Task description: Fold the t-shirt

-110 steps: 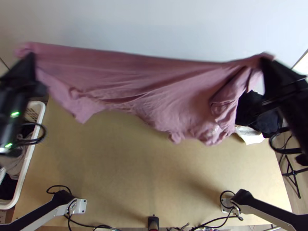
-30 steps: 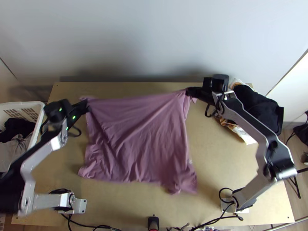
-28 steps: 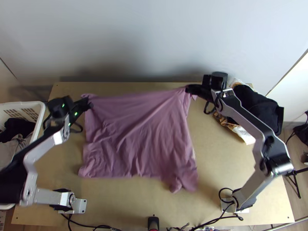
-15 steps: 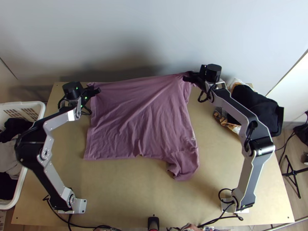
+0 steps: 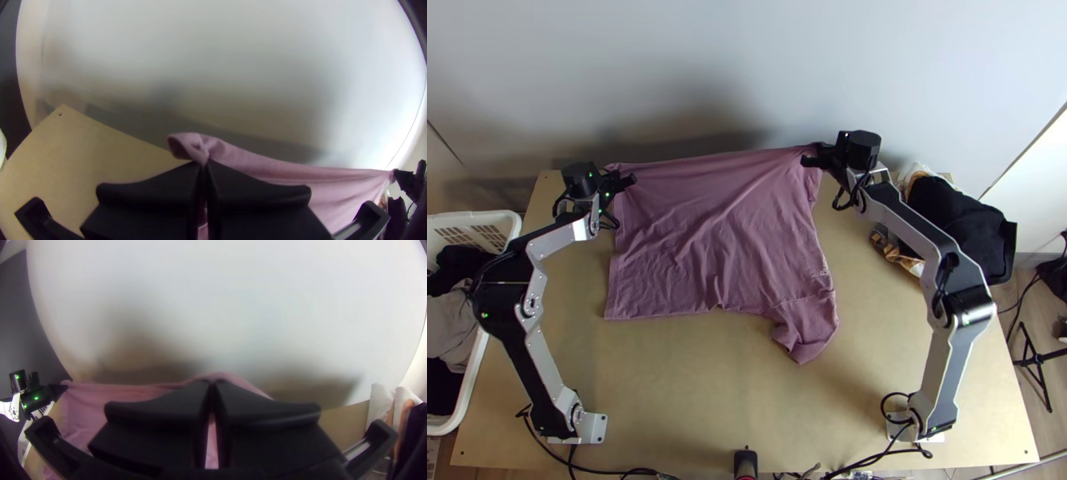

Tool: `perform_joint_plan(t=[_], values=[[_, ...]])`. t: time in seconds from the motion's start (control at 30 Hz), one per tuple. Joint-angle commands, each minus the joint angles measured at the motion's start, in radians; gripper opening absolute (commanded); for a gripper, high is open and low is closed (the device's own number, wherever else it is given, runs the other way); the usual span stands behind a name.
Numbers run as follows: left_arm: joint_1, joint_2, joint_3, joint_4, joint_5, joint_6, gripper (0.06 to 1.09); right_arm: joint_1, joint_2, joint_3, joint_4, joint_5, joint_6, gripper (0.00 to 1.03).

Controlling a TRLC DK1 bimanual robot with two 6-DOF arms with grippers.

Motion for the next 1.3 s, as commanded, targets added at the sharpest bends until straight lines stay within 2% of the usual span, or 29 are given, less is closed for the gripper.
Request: perform_joint_plan(t=[0.0,0.67,0.9,0.93,0.97,1.0,1.03,1.07,1.13,1.27], values=[[-0.018,-0.131,-0.147,0.001,-0.005,0.092,0.10,0.068,-0.151,-0.184,-0.009,0.007,-0.029,0.03],[-0.033,-0.524,-0.691,0.001,0.006,0.205,0.10,0.199,-0.514,-0.622,-0.104,0.027,-0.055,0.03],[-0.038,-0.585,-0.757,-0.021,0.011,0.198,0.10,0.269,-0.559,-0.681,-0.167,0.025,-0.046,0.03],[-0.039,-0.591,-0.759,-0.039,0.011,0.195,0.11,0.279,-0.557,-0.691,-0.167,0.025,-0.046,0.03],[-0.041,-0.596,-0.759,-0.053,0.011,0.187,0.29,0.282,-0.556,-0.695,-0.167,0.024,-0.046,0.05],[-0.041,-0.604,-0.759,-0.074,0.011,0.184,0.66,0.286,-0.551,-0.695,-0.173,0.024,-0.044,0.29],[-0.042,-0.614,-0.759,-0.100,0.025,0.182,1.07,0.288,-0.551,-0.695,-0.192,0.024,-0.035,0.68],[-0.038,-0.627,-0.760,-0.107,0.046,0.170,1.04,0.289,-0.554,-0.695,-0.213,0.024,-0.035,0.91],[-0.025,-0.647,-0.765,-0.113,0.055,0.158,1.04,0.289,-0.563,-0.694,-0.228,0.024,-0.049,0.99],[-0.001,-0.674,-0.771,-0.163,0.055,0.161,1.04,0.309,-0.654,-0.738,-0.256,0.024,-0.055,0.99]])
